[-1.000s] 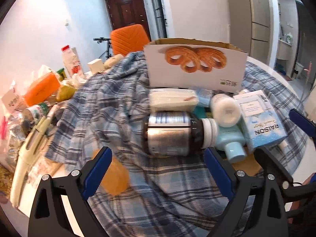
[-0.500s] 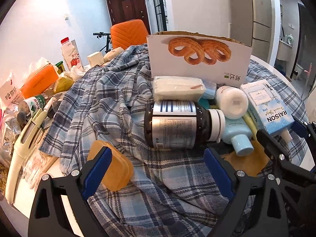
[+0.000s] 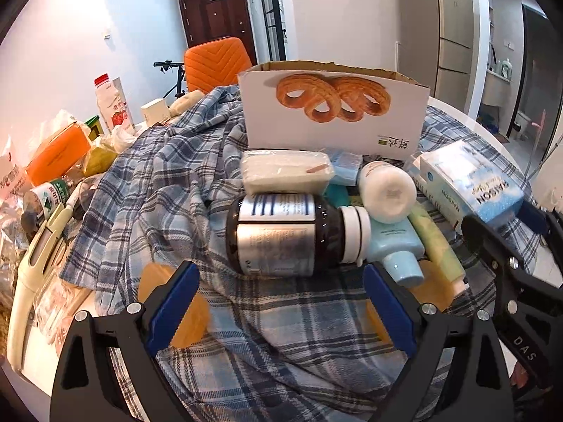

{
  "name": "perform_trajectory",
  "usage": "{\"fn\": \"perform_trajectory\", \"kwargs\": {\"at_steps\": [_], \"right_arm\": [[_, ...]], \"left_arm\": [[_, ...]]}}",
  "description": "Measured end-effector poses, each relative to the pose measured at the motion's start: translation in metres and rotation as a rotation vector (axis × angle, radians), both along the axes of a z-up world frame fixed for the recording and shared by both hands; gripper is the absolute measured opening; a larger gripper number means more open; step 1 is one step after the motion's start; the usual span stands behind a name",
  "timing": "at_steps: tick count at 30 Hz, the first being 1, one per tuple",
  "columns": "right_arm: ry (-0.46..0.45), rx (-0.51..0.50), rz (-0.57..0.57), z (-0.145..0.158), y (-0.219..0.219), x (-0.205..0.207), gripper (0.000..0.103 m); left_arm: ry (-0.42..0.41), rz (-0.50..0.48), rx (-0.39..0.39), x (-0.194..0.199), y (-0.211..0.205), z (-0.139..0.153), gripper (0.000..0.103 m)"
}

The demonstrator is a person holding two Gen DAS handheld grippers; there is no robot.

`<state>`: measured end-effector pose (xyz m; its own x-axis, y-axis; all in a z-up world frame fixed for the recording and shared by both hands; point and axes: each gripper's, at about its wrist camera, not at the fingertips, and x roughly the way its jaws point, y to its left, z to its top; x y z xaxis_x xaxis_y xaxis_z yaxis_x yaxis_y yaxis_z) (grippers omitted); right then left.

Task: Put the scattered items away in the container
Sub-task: 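Grasp the white-wrapped glove pack with the left gripper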

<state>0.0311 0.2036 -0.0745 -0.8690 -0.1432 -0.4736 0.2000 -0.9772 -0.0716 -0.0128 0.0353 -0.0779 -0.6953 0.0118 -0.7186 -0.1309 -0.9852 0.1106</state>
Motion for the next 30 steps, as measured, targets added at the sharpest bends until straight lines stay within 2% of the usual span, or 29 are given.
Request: {"fn": "perform_trajectory", "kwargs": {"at_steps": [5,10,17,26,27,29,30], "right_arm": [[-0.050,-0.027,0.004,0.009,0.010,-0.009,0.060],[-0.013,-0.026,-0.007,0.018,0.017,-0.007,0.060],[-0.033,-0.045,0.016,0.012,0.014,-0.007,0.060],[-0.035,-0.047,0.042,0.010,0.009,-0.007,0.060],[-0.036,-0.048,0.043,0.010,0.010,-0.006,0.060],[-0.038,-0.047,0.043,0.009,0.010,-0.007,0.060],[-0.040,-0.048,0.042,0.009,0.009,-0.008,0.060]], "left_arm": [[-0.009,-0.004,-0.021,-0.006,0.006,0.003,0.096],[-0.031,-0.003,0.041,-0.021,-0.004,0.010,0.096],[-0.071,-0.031,0.125,-0.051,-0.012,0.018,0.096],[-0.069,-0.028,0.141,-0.074,-0.005,0.018,0.096],[-0.063,-0.031,0.143,-0.074,-0.005,0.018,0.093],[-0.067,-0.034,0.135,-0.074,-0.004,0.017,0.063],[-0.079,-0.029,0.120,-0.075,-0.003,0.016,0.056]]}}
